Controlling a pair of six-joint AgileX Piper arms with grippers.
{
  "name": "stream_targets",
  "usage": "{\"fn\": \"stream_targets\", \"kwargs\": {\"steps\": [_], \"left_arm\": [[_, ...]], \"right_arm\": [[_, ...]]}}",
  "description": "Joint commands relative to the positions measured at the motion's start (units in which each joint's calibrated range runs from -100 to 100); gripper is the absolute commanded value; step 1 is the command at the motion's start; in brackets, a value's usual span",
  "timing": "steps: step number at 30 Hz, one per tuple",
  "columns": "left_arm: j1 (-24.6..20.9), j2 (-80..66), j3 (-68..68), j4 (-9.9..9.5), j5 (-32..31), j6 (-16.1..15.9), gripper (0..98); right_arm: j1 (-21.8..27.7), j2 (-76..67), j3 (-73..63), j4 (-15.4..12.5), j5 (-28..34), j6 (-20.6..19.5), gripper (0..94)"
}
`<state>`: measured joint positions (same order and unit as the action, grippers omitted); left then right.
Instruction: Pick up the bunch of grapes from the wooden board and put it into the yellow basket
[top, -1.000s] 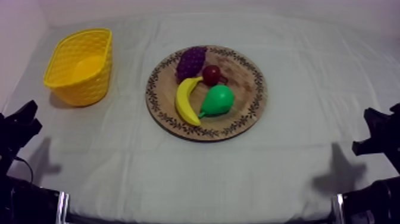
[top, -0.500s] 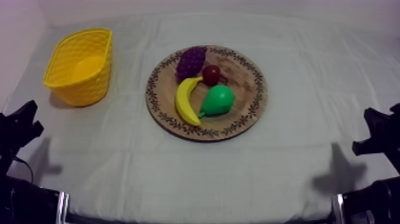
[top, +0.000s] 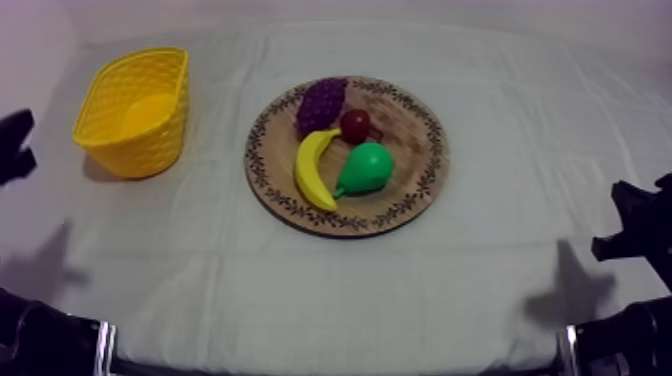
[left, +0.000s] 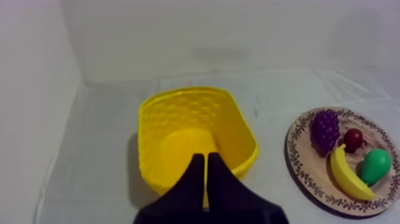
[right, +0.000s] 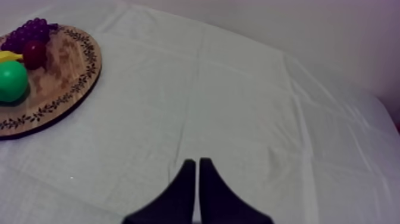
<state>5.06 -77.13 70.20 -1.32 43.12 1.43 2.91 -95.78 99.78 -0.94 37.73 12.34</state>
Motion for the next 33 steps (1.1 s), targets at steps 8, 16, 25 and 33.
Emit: {"fn": "stream_targets", "kwargs": {"steps": [8, 16, 25, 33], "left_arm": [[4.70, 19.85, -28.21, 0.97, 10.17, -2.00, 0.0], [9.25, 30.47, -33.08, 0.74, 8.01, -1.86, 0.0], [11.80, 40.25, -36.55, 0.71, 4.11, -1.44, 0.0], [12.51, 48.81, -41.78, 0.67, 3.04, -1.74, 0.0]], "right_arm": [[0.00, 0.02, -0.01, -0.01, 0.01, 0.03, 0.3], [0.00, 0.02, -0.01, -0.01, 0.01, 0.00, 0.3], [0.00, 0.02, -0.01, -0.01, 0.01, 0.00, 0.3], [0.00, 0.02, -0.01, -0.01, 0.01, 0.03, 0.3]]}}
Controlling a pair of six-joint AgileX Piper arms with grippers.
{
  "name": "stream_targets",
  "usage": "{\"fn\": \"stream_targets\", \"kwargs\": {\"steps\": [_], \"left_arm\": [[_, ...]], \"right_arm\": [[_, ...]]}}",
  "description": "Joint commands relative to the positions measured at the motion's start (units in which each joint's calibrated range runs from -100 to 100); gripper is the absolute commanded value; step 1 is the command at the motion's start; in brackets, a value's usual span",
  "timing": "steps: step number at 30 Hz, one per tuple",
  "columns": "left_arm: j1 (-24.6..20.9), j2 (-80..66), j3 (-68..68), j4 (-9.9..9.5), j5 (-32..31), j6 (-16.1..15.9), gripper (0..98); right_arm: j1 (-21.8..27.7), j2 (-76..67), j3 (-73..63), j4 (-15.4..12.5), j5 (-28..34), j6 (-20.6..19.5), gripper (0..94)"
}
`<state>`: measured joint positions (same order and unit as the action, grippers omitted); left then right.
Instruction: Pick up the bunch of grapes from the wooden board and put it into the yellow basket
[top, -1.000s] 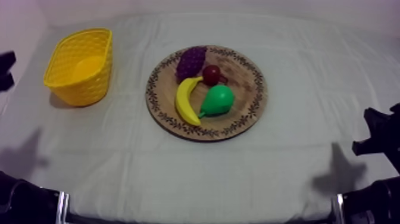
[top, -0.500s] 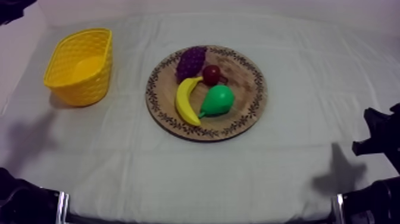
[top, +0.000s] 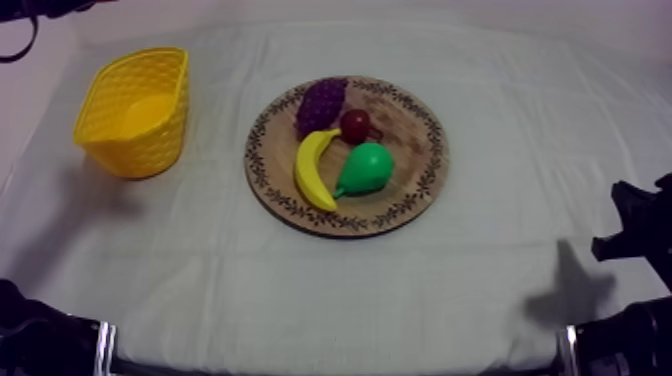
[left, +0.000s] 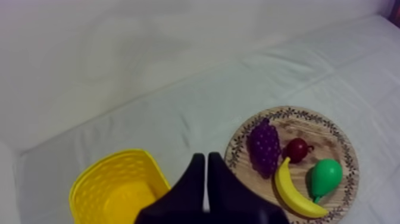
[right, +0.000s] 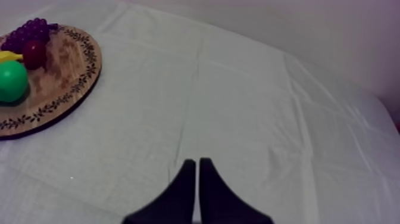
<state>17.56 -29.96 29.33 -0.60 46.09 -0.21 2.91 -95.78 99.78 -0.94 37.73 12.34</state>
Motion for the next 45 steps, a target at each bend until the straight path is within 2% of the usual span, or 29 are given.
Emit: {"fn": "stream_targets", "kwargs": {"steps": [1, 10, 23, 32, 45], "left_arm": [[0.07, 2.70, -1.74, -0.04, 0.07, -0.19, 0.0], [1.31, 12.78, -12.02, -0.19, 3.74, -1.10, 0.0], [3.60, 26.24, -29.13, -0.35, 15.84, -2.08, 0.0], [5.48, 38.04, -38.38, -0.54, 23.26, -1.63, 0.0], [5.96, 51.43, -44.28, -0.57, 26.27, -0.50, 0.0]], "right_arm": [[0.00, 0.02, -0.01, -0.01, 0.01, 0.03, 0.3], [0.00, 0.02, -0.01, -0.01, 0.01, 0.01, 0.3], [0.00, 0.02, -0.01, -0.01, 0.01, 0.01, 0.3], [0.00, 0.02, -0.01, -0.01, 0.01, 0.04, 0.3], [0.00, 0.02, -0.01, -0.01, 0.01, 0.05, 0.3]]}}
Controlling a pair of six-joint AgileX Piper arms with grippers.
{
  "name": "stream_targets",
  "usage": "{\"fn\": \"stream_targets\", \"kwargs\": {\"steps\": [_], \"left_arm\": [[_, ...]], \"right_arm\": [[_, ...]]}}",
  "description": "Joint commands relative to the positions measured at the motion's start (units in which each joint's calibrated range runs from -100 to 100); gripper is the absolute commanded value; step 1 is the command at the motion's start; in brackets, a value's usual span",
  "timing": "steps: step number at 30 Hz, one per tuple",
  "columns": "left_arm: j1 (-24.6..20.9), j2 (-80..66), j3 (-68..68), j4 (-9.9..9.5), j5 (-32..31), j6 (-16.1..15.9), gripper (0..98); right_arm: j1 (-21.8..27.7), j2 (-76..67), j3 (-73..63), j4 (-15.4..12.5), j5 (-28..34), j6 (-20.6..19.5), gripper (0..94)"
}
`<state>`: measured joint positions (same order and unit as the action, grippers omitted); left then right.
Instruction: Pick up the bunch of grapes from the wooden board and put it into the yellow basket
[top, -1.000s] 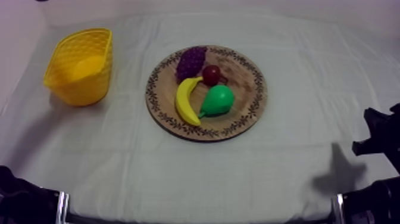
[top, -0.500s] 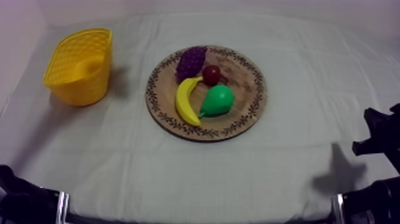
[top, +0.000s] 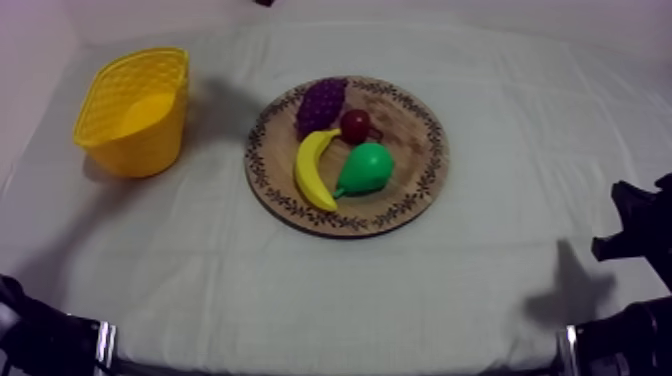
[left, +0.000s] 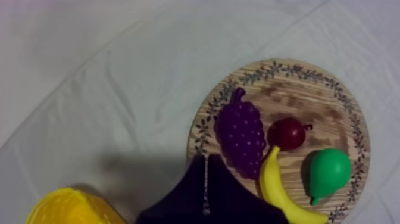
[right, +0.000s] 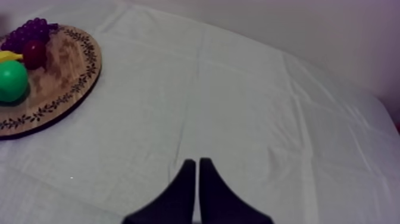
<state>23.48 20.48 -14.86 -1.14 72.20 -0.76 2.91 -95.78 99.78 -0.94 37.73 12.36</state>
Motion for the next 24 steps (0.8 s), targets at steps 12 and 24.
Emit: {"fn": "stream_targets", "kwargs": {"steps": [12, 24], "left_arm": [[1.24, 5.14, -1.65, -0.11, 0.26, 0.47, 0.0], [3.56, 4.96, 1.62, 0.53, -2.11, 3.73, 0.0]], "right_arm": [[0.00, 0.02, -0.01, -0.01, 0.01, -0.02, 0.3], [0.00, 0.02, -0.01, -0.01, 0.01, -0.03, 0.3]]}}
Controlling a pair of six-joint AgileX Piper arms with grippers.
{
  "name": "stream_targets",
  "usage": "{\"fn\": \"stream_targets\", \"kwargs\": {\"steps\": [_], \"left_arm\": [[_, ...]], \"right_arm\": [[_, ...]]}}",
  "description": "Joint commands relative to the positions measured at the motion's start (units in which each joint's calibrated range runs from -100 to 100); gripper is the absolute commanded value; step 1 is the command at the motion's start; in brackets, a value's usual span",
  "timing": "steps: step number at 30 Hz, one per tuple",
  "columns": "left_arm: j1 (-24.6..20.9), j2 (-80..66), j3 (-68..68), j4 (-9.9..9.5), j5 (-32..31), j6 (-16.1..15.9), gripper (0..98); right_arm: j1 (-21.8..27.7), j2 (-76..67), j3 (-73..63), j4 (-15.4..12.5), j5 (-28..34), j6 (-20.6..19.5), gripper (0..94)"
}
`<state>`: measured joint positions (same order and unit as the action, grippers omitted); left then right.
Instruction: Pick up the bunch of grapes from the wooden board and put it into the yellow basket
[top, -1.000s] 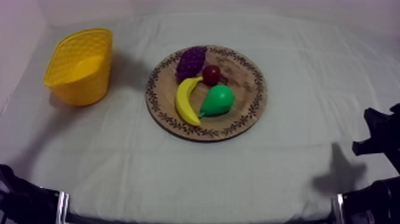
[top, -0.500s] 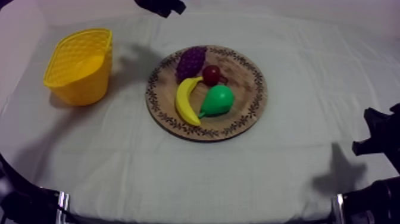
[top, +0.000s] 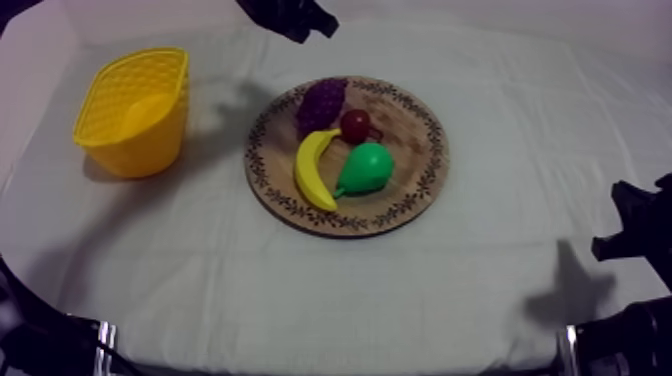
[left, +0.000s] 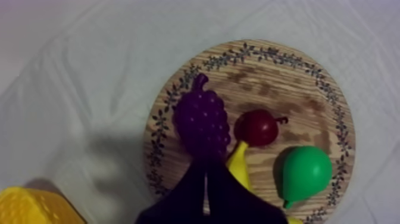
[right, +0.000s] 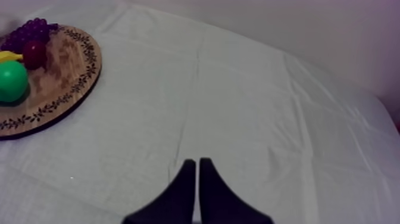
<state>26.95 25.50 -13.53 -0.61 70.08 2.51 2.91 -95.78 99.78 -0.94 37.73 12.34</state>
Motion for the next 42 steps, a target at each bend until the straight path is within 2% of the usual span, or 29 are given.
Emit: {"fn": "stream_targets", "kwargs": {"steps": [1, 12, 14, 17, 20, 24, 31, 42], "left_arm": [[0.21, -0.15, 0.65, 0.03, -0.02, 0.88, 0.0], [1.06, -1.09, 4.36, -0.07, -3.30, 3.45, 0.9], [1.15, -1.40, 5.56, 0.02, -4.51, 2.80, 12.7], [1.44, -1.76, 7.09, -0.19, -5.59, 2.49, 38.3], [1.55, -1.86, 8.42, -0.38, -5.91, 3.54, 64.1], [1.51, -1.62, 9.55, -0.46, -5.99, 4.94, 80.4], [1.35, -1.10, 9.65, -0.53, -6.01, 6.25, 88.2], [0.59, 2.33, 6.54, -0.61, -6.09, 6.88, 89.4]], "right_arm": [[0.00, 0.02, -0.01, -0.01, 0.01, -0.01, 0.3], [0.00, 0.02, -0.01, -0.01, 0.01, -0.01, 0.3], [0.00, 0.02, -0.01, -0.01, 0.01, -0.01, 0.3], [0.00, 0.02, -0.01, -0.01, 0.01, -0.01, 0.3], [0.00, 0.02, -0.01, -0.01, 0.01, 0.02, 0.3], [0.00, 0.02, -0.01, -0.01, 0.01, 0.02, 0.3], [0.00, 0.02, -0.01, -0.01, 0.01, 0.04, 0.3], [0.00, 0.02, -0.01, -0.01, 0.01, 0.00, 0.3]]}}
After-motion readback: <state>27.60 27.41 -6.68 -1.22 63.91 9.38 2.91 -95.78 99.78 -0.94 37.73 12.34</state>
